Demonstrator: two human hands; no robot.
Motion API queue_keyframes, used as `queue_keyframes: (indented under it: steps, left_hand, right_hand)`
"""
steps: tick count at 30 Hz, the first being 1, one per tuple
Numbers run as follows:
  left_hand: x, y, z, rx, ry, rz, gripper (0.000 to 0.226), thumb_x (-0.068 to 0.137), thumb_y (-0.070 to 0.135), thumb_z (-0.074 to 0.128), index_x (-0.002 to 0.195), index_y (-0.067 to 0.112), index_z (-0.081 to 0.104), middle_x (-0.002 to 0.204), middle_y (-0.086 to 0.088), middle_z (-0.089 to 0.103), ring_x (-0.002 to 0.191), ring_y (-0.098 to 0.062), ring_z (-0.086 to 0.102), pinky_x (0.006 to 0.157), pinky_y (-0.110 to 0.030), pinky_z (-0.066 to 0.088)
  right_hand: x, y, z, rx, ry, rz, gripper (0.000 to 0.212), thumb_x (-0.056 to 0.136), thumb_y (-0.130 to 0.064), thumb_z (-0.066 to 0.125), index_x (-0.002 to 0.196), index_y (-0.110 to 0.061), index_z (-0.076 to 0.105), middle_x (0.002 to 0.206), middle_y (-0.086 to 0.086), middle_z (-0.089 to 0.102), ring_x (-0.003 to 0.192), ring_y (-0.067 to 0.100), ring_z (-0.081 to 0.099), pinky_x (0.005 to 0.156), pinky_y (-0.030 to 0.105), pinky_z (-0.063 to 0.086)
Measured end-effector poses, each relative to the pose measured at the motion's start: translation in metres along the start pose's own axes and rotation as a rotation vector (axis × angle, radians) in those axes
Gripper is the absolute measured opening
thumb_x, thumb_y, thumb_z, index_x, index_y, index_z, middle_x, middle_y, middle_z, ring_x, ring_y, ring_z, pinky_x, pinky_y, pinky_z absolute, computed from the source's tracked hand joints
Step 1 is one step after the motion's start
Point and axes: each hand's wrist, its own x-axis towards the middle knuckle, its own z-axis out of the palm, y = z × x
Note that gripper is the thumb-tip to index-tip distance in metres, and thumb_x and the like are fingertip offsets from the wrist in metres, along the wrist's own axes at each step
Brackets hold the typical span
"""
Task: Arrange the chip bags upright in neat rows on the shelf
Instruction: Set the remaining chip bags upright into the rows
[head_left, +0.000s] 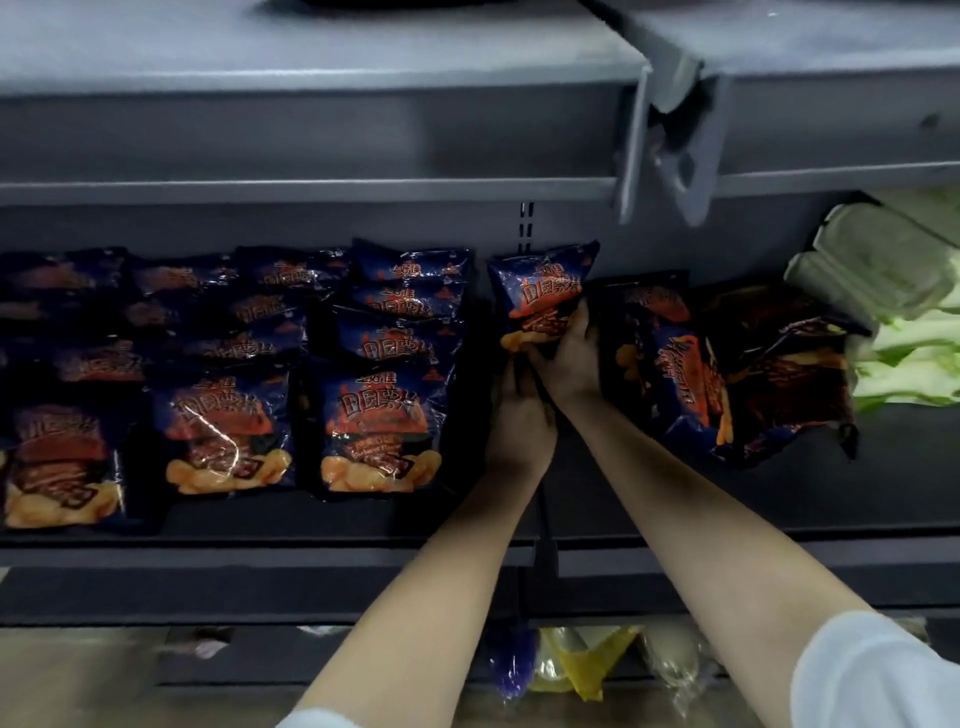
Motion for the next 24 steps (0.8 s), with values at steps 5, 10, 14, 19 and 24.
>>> queue_keyframes:
  steps: [5,10,14,19,24]
  left_hand:
    - [0.001,-0.003,0.001,0.042,-0.046,-0.051,0.045,0.094,0.008,0.045,0.137,-0.004,0.037,0.138,-0.021,0.04,0.128,-0.032,0.037,0.108,-0.033,0.029]
    - [0.0,-0.001,0.0,0.003,-0.058,-0.066,0.044,0.093,0.008,0.049,0.134,-0.003,0.041,0.137,-0.021,0.042,0.126,-0.033,0.038,0.106,-0.034,0.032]
    - [0.001,-0.002,0.001,0.058,-0.088,-0.048,0.046,0.095,0.014,0.045,0.138,0.001,0.037,0.139,-0.018,0.04,0.126,-0.03,0.036,0.107,-0.031,0.028]
    - [0.001,-0.003,0.002,0.096,-0.096,-0.074,0.046,0.098,0.019,0.039,0.141,0.002,0.034,0.14,-0.019,0.039,0.126,-0.029,0.037,0.105,-0.03,0.03]
    - [0.001,-0.006,0.004,0.071,-0.139,-0.126,0.043,0.099,0.02,0.036,0.138,0.002,0.037,0.138,-0.017,0.041,0.125,-0.027,0.037,0.103,-0.029,0.033]
  right_hand:
    - [0.0,-0.001,0.006,0.036,0.067,-0.007,0.09,0.081,-0.023,0.072,0.148,-0.008,0.013,0.144,0.024,0.031,0.129,0.035,0.038,0.099,0.029,0.033]
    - [0.0,-0.002,0.005,0.09,0.121,-0.038,0.089,0.079,-0.028,0.074,0.147,-0.013,0.018,0.141,0.022,0.033,0.125,0.033,0.042,0.093,0.024,0.031]
    - [-0.005,-0.009,0.006,0.083,0.187,-0.232,0.083,0.079,-0.02,0.074,0.146,-0.011,0.025,0.145,0.018,0.027,0.132,0.03,0.036,0.102,0.019,0.03]
    - [0.004,-0.015,0.004,-0.334,0.012,-0.4,0.088,0.078,-0.033,0.074,0.148,-0.036,0.02,0.158,0.01,-0.002,0.145,0.035,-0.003,0.115,0.054,0.015]
    - [0.015,-0.019,0.008,-0.443,-0.13,-0.361,0.09,0.08,-0.028,0.072,0.149,-0.037,0.014,0.158,0.005,-0.015,0.143,0.037,-0.014,0.114,0.058,0.014]
